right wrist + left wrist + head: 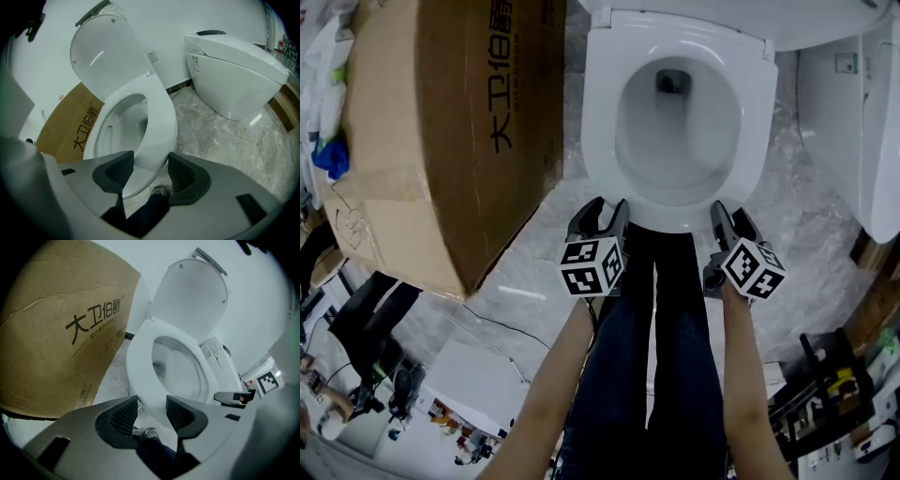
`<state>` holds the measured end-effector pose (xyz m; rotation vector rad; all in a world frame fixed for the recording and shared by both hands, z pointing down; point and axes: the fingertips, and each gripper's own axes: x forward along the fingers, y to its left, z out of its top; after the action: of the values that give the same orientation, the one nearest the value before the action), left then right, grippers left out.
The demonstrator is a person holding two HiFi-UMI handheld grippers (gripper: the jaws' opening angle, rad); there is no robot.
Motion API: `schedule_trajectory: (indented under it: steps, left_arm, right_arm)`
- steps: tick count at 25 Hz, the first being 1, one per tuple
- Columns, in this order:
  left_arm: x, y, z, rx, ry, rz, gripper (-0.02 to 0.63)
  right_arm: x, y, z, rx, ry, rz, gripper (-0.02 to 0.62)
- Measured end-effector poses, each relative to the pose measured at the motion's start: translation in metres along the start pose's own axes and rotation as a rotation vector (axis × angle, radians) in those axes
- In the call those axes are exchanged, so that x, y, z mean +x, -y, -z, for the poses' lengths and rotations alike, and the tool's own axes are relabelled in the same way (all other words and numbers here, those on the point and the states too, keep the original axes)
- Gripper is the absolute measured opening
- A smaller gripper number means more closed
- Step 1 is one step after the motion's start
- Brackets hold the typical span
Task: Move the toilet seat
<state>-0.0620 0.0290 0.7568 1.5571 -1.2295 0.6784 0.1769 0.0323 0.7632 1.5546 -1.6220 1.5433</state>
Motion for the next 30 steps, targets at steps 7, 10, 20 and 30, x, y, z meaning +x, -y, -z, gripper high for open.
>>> schedule_trajectory:
  steps: [7,10,20,30]
  left_arm:
    - [-0.022,0.012,0.004,0.051,0.006,0.011,0.156]
    - [-0.029,0.019,0.008,0.081,0.004,0.022,0.141]
    - [-0.058,0.038,0.023,0.148,-0.017,0.048,0.14]
    - [-0.072,0.066,0.028,0.194,-0.023,0.09,0.129]
  right_arm:
    - [-0.014,-0.007,-0.006,-0.004,0.02,-0.003,0.236]
    - [-0.018,-0.008,-0.008,-0.005,0.029,-0.004,0.236]
    - [-0.036,-0.017,-0.017,-0.008,0.062,-0.015,0.236]
    - [-0.058,-0.031,-0.031,-0.01,0.088,-0.039,0.236]
